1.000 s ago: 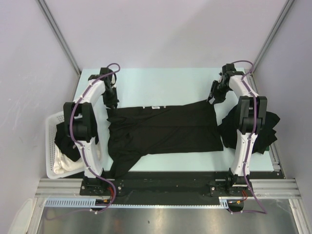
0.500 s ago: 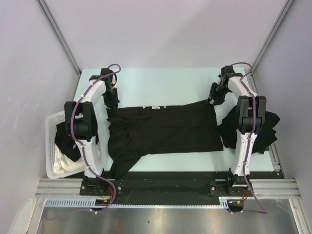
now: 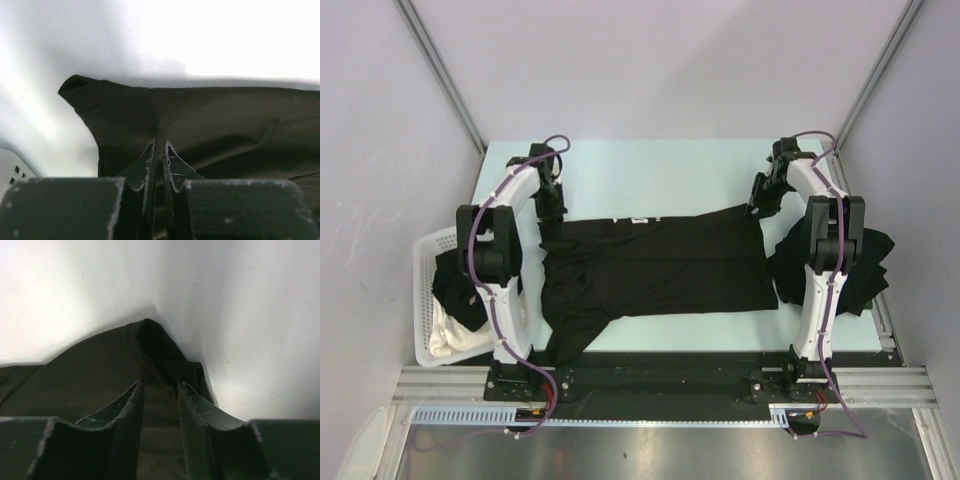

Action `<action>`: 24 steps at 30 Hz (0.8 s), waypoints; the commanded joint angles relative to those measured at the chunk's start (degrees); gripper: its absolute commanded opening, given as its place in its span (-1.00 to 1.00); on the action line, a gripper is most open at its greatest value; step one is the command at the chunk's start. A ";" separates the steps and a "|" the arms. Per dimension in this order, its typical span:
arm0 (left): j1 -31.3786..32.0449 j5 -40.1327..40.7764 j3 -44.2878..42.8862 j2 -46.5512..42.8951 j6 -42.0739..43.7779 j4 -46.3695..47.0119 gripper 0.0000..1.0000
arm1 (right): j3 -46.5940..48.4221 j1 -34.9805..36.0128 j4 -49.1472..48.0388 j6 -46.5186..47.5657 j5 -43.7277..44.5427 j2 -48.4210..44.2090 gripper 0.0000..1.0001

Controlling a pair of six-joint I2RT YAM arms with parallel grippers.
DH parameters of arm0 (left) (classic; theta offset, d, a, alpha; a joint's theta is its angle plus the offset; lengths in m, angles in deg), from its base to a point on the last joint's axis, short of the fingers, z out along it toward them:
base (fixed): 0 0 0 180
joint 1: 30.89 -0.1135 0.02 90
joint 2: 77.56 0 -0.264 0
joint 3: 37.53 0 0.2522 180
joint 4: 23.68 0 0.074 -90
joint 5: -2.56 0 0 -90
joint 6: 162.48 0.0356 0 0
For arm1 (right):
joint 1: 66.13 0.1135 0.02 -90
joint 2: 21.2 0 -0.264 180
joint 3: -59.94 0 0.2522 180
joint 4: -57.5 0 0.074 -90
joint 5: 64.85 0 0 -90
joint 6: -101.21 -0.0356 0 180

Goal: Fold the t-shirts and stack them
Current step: Fold the tshirt

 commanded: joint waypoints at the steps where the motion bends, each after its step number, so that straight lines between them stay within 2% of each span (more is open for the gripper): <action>1: 1.02 -1.38 0.60 -0.15 0.47 1.71 -0.78 | -0.11 1.77 -0.94 0.85 1.17 0.82 -0.28; 15: 1.28 -1.82 2.36 -0.06 0.38 3.03 -0.81 | 0.50 3.28 -0.94 1.56 2.93 2.40 -0.77; 19: 1.28 -1.82 2.27 -0.06 0.56 2.94 -0.82 | 2.77 3.54 1.16 0.42 4.07 3.37 -1.00; 24: 1.28 -2.08 0.78 0.38 0.64 2.24 -0.82 | 5.51 4.25 3.80 -0.29 6.00 2.32 -1.00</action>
